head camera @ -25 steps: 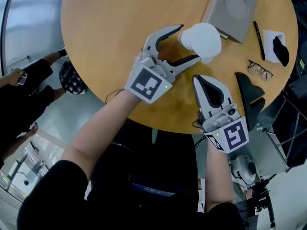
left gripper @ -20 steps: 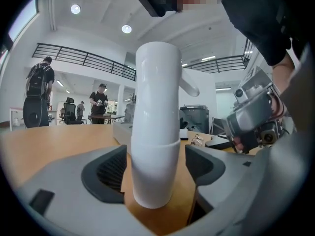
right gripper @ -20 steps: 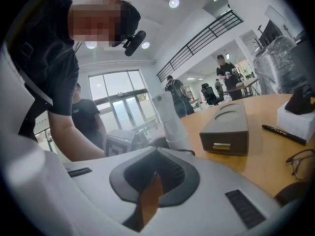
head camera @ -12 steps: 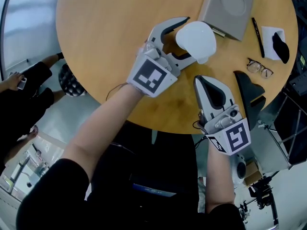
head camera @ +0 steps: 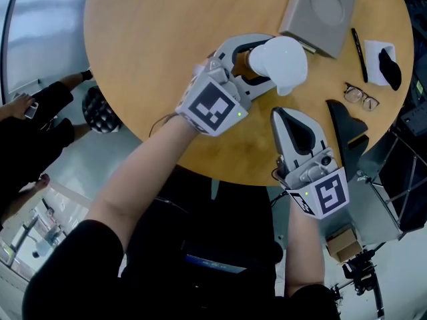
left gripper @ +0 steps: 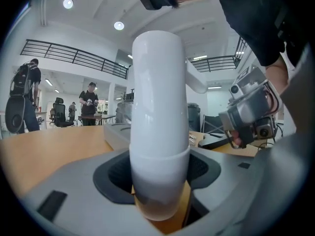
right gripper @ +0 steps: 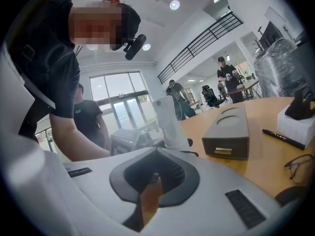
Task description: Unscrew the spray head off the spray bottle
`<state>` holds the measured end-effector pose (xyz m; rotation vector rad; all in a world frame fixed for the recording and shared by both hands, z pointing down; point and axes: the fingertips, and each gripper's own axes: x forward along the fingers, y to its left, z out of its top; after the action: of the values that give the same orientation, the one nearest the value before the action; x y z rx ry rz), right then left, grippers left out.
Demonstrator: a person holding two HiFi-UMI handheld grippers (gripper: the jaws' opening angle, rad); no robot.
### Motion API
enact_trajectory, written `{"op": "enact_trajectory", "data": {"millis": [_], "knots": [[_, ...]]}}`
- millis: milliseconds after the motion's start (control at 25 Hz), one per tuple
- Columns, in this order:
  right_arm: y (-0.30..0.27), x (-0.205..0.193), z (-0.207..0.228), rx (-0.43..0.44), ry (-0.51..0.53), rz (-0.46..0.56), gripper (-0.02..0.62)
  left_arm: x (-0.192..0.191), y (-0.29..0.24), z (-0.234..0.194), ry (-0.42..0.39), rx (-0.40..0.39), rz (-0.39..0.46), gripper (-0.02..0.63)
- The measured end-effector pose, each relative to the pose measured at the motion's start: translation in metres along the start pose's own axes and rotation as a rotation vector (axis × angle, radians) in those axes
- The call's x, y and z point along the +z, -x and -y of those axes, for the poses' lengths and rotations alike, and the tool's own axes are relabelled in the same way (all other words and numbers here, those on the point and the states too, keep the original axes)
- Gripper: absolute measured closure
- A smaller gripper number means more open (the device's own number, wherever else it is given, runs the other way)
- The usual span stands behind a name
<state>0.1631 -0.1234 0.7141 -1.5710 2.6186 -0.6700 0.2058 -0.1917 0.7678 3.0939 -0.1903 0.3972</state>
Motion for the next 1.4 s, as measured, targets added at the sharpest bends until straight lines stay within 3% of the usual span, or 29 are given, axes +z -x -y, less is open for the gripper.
{"op": "enact_trajectory", "data": {"millis": [480,800,1040,1160,1240,1400], "knots": [[0.018,0.124,-0.1,0.074,0.127,0.054,0.58,0.113,0.104,0.012,0.031,0.09,-0.025,0.304],[0.02,0.214,-0.168,0.078,0.191,0.088,0.454,0.199,0.161,0.014,0.096,0.191,-0.02,0.304],[0.025,0.266,-0.216,0.085,0.21,0.109,0.384,0.251,0.196,0.034,0.154,0.209,-0.01,0.302],[0.027,0.292,-0.235,0.086,0.228,0.128,0.329,0.268,0.208,0.049,0.147,0.22,-0.021,0.302],[0.026,0.303,-0.245,0.086,0.239,0.124,0.259,0.275,0.215,0.057,0.157,0.235,-0.028,0.302],[0.017,0.312,-0.265,0.077,0.271,0.103,0.259,0.287,0.23,0.065,0.171,0.261,-0.033,0.302]]}}
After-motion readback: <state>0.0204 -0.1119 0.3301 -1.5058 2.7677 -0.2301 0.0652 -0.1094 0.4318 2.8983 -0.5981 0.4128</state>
